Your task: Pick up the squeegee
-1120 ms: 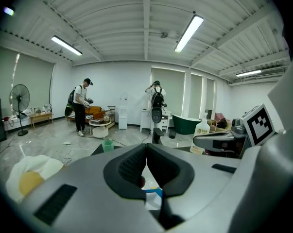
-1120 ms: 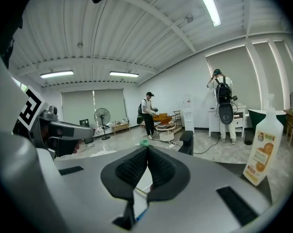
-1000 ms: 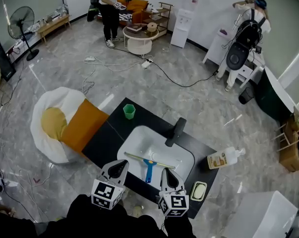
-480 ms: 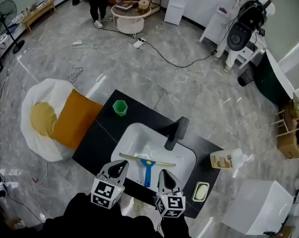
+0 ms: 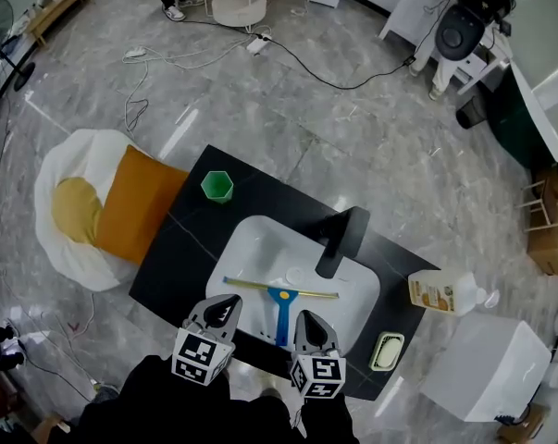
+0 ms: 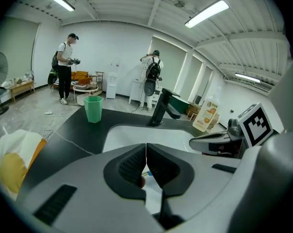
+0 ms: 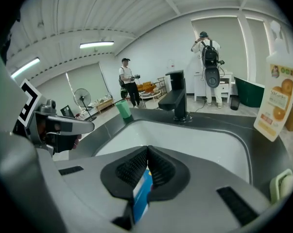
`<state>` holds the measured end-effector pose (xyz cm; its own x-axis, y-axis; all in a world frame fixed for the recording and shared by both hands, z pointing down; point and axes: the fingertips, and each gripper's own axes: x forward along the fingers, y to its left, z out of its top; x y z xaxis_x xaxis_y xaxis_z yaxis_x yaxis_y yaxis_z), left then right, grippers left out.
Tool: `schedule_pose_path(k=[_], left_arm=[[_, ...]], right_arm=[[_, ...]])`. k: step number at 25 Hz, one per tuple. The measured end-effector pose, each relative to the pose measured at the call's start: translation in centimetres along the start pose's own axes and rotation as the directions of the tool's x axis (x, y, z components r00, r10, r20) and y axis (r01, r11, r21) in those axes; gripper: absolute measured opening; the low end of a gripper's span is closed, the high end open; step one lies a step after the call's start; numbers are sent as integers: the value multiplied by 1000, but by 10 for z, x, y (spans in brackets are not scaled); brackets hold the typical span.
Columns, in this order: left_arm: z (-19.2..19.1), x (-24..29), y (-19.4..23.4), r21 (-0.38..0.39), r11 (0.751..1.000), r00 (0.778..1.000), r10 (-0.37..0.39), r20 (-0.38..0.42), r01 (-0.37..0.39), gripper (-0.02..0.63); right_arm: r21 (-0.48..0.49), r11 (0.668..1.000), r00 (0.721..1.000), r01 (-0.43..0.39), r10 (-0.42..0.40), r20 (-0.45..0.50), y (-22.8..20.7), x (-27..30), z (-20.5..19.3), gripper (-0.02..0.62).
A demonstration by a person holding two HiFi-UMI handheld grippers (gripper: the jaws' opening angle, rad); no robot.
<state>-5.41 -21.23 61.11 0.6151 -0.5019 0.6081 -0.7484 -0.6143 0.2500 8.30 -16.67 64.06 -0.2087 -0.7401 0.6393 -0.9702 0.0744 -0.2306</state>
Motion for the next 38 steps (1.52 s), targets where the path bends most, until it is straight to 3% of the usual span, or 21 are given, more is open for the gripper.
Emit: schedule_pose_path(k=[5,6,7,12,20,31,38], left_arm=[[-7,13,9,-10,1000,1000,-2,-18,2,25],[-7,14,10,-12,1000,1000,-2,-21,2,25],[-8,15,11,-15,1000,1000,-3,-23,3,25],[-12,20,14,-19,1000,999,-7,-31,6,25],[-16,21,22,-27,1000,999,-2,-46,1,25],[-22,26,39,-45,999,998,3,-60,-6,25],[-25,32,48,-53,999,998,6,-68,-9,25]], right_arm=[[22,1000,998,6,-5,-63,-1,20,-15,18],[28,1000,997,1,2,-79,-1,23,-18,36],[33,999,995,-6,9,-97,0,27,-22,118],[39,999,977,14,-5,-212,-8,45,-48,217],[90,996,942,-17,46,-333,-2,69,-78,341],[110,994,882,4,49,-469,-4,104,-114,350],[119,993,861,19,44,-507,-6,114,-127,325]])
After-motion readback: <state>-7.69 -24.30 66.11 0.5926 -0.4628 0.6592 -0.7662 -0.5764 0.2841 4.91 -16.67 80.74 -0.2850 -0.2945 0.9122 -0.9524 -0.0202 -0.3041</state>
